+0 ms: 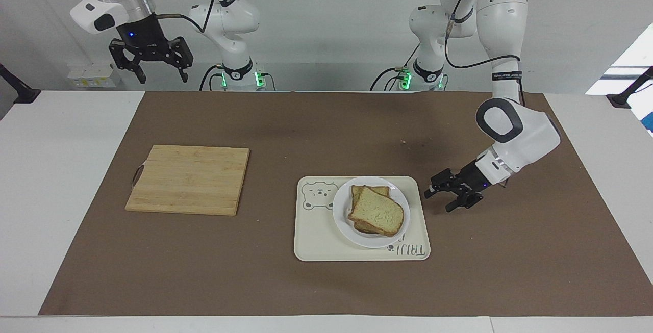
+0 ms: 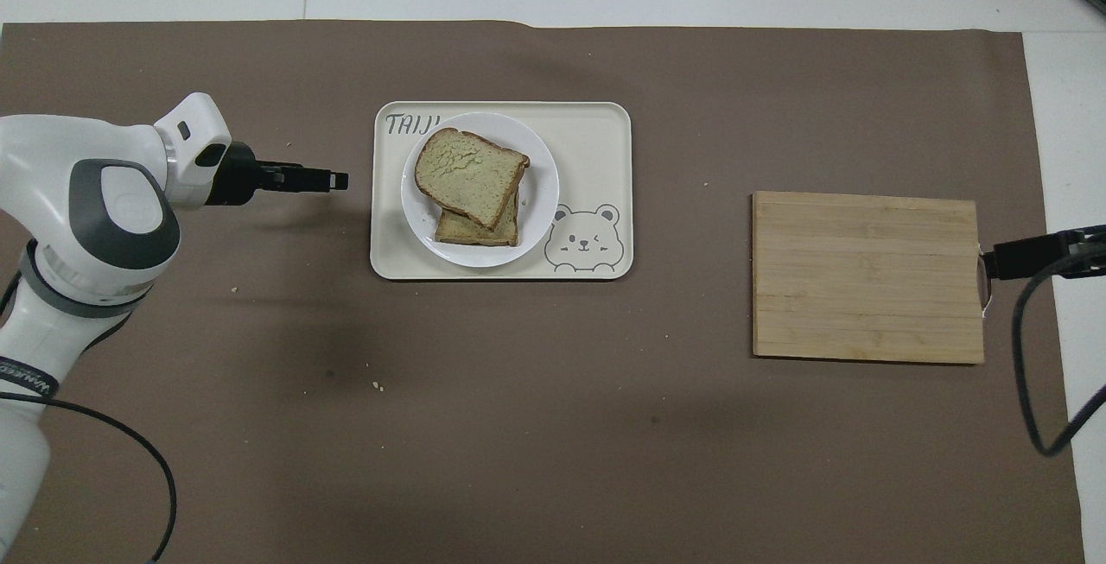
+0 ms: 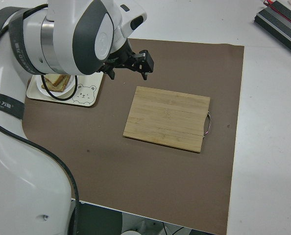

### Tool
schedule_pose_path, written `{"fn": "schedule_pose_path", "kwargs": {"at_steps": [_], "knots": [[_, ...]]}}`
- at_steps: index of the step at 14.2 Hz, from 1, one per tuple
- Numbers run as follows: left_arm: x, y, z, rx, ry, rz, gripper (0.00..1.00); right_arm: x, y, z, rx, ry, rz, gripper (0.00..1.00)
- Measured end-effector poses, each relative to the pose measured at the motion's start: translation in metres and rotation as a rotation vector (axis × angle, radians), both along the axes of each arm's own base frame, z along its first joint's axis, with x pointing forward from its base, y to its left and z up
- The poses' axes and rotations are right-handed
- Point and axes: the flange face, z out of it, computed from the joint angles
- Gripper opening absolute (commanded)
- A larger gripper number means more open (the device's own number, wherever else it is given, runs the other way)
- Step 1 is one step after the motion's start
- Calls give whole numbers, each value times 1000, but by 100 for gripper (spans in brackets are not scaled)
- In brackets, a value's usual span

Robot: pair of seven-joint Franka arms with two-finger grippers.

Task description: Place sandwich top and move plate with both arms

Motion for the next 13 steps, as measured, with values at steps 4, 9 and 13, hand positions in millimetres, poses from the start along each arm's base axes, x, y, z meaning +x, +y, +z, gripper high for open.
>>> {"fn": "schedule_pose_path", "kwargs": {"at_steps": [4, 9, 13], "knots": [[-2, 39, 35, 176, -54, -49, 100, 0, 0, 0, 0, 0, 0, 100], [1, 41, 100, 364, -84, -17, 100, 0, 0, 0, 0, 0, 0, 100], [-8, 24, 186, 440, -6, -40, 100, 0, 0, 0, 0, 0, 0, 100]]}}
